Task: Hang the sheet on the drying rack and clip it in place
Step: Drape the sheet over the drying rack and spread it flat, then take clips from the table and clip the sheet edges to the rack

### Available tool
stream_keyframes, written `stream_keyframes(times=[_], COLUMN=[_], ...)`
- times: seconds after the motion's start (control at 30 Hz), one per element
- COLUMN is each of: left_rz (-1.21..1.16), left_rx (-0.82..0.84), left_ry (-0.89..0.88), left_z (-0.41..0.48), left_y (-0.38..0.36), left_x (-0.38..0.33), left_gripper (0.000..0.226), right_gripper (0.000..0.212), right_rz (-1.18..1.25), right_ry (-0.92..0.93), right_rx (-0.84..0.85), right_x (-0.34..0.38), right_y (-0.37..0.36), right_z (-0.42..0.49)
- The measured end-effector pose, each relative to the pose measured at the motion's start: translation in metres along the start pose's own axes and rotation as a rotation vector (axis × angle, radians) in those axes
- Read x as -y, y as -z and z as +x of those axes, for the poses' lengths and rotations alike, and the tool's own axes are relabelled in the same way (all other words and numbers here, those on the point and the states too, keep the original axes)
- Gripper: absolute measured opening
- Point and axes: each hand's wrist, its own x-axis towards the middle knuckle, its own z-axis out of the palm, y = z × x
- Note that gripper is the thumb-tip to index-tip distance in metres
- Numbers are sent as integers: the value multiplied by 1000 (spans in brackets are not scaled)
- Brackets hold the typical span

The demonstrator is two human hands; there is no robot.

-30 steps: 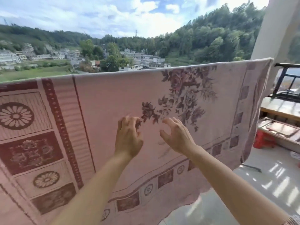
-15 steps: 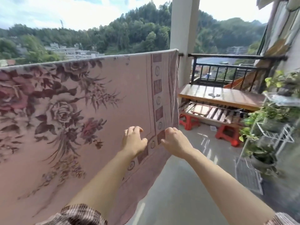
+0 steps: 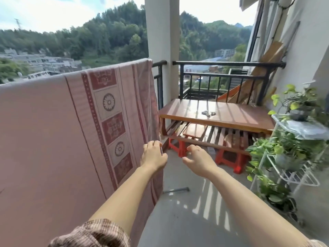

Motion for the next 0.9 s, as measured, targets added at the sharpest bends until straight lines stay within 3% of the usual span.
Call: stream_keyframes(times=[0.47, 0.77, 0.9], left_rz=[-29, -2, 2], left_rx=[43, 134, 206], left_ry=[12, 40, 25], left_z=[341, 530, 624], left_y=[-175, -287, -335], left_x=[-122, -155, -158], left_gripper=[45, 46, 45], right_gripper=[44, 32, 44], right_rz=[10, -10, -11], right_ry=[-70, -158, -214], right_rx=[55, 143, 137], right_x=[-201, -310, -352], right_y=[58, 44, 34], right_z=[339, 528, 621])
